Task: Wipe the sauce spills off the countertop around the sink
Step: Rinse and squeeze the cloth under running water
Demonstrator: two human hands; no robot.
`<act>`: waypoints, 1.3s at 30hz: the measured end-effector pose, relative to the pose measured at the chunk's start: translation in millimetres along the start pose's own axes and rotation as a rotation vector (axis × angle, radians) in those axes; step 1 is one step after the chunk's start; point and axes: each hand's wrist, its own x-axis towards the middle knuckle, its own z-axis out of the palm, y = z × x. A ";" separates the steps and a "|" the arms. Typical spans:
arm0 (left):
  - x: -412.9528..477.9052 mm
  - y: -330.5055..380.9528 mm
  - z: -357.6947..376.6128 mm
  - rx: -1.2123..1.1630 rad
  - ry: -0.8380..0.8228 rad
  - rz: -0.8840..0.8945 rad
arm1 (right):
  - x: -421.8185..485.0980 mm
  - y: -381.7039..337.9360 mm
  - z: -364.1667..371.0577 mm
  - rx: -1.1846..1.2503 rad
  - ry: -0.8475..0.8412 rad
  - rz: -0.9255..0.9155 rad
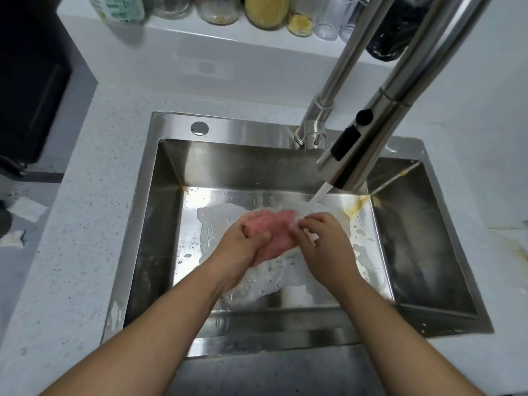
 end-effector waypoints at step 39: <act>27.2 8.4 14.7 -0.207 0.157 -0.014 | 3.8 -4.5 7.6 0.957 -0.444 0.613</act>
